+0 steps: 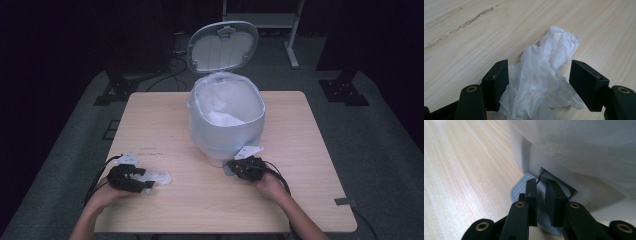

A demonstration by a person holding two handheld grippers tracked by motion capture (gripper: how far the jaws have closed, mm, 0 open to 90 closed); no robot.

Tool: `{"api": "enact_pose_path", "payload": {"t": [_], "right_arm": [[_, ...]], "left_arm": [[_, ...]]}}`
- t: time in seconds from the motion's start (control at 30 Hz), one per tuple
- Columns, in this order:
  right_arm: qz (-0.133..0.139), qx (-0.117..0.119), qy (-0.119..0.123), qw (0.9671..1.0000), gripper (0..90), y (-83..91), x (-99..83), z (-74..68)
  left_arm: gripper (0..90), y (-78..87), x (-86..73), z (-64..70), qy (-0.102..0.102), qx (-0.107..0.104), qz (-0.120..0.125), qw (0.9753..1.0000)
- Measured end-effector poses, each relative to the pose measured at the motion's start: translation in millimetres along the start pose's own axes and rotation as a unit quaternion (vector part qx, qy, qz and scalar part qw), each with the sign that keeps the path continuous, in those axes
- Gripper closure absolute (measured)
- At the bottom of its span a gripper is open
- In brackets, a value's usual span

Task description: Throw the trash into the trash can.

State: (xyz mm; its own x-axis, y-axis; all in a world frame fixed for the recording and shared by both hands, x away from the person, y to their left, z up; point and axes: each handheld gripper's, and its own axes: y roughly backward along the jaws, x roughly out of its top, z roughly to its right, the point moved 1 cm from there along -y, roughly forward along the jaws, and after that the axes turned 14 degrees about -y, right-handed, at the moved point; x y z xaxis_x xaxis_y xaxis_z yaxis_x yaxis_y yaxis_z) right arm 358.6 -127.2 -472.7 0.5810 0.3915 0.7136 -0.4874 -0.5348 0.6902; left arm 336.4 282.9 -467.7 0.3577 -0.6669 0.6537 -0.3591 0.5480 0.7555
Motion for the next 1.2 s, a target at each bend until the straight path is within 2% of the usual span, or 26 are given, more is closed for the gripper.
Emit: {"api": "enact_pose_path", "payload": {"t": [0.23,0.47,0.57,0.83,1.0,1.2], "right_arm": [[0.000,0.000,0.001,1.0000,79.4,0.0,-0.1,0.0],[0.001,-0.002,0.002,1.0000,79.4,0.0,-0.2,-0.1],[0.001,-0.001,0.001,1.0000,79.4,0.0,-0.2,-0.1],[0.002,0.000,0.001,1.0000,79.4,0.0,-0.4,0.2],[0.003,0.000,0.002,1.0000,79.4,-0.1,-0.5,0.5],[0.002,0.000,0.000,1.0000,79.4,0.0,-0.4,0.2]], "left_arm": [[44.7,-1.4,-2.0,3.0,-0.012,0.009,0.000,0.9999],[57.9,-2.1,-2.1,5.5,-0.027,0.030,-0.002,0.9992],[64.4,-2.8,-1.2,7.4,-0.037,0.029,-0.002,0.9989],[81.8,-3.8,0.5,8.1,-0.038,0.012,-0.001,0.9992],[84.3,-3.8,0.6,8.6,-0.034,0.007,0.004,0.9994],[84.7,0.2,3.5,8.6,-0.025,-0.007,0.026,0.9993]]}}
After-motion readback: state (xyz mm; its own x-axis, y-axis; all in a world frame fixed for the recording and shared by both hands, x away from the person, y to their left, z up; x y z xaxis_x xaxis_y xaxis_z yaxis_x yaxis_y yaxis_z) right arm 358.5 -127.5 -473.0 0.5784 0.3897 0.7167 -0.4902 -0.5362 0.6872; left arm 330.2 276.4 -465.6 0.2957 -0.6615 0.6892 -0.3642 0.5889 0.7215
